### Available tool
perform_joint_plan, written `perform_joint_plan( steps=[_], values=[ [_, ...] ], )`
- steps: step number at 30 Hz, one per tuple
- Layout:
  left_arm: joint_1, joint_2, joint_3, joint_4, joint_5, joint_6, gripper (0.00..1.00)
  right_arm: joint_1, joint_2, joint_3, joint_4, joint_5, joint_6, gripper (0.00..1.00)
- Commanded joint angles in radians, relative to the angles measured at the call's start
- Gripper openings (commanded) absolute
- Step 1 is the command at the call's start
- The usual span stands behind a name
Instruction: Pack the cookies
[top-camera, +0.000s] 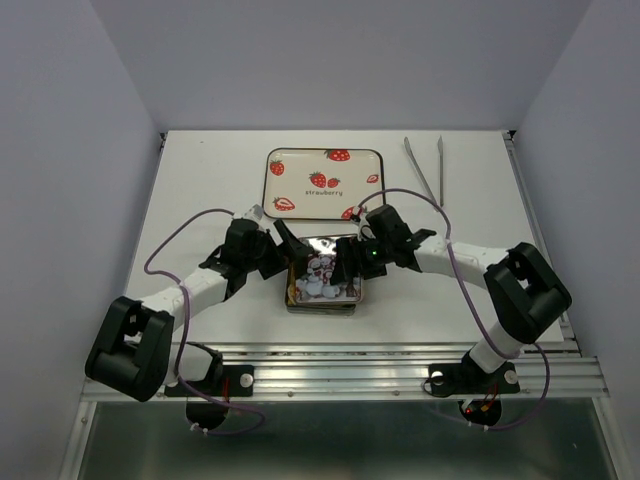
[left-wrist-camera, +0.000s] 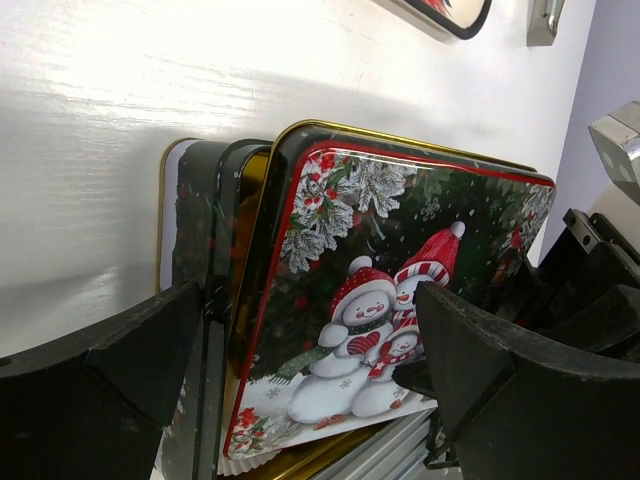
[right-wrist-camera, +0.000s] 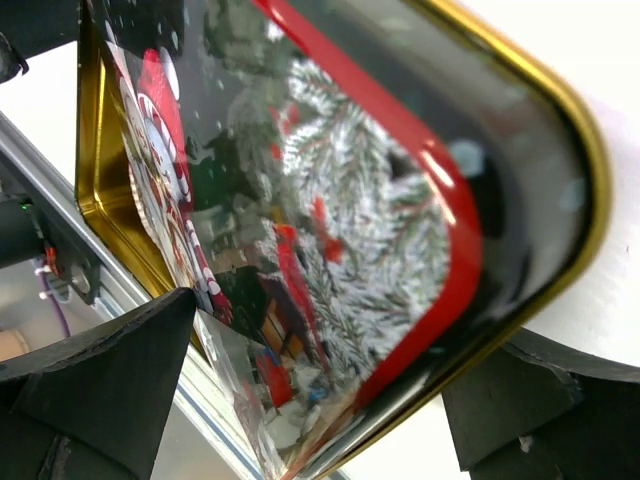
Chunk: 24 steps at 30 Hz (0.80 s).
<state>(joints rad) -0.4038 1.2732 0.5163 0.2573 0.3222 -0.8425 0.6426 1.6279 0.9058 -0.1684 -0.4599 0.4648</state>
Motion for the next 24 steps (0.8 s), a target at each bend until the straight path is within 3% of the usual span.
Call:
perform_joint_plan(
  steps=[1,24],
  values=[
    [-0.02,-0.04,-0.012,0.014,0.02,-0.024,0.99,0.025,-0.045,0.042,-0.043,0.047,-0.025,1.0],
    [-0.021,-0.06,0.005,-0.064,-0.046,-0.006,0.99,0.025,-0.138,0.056,-0.063,0.067,-0.005,1.0]
  ],
)
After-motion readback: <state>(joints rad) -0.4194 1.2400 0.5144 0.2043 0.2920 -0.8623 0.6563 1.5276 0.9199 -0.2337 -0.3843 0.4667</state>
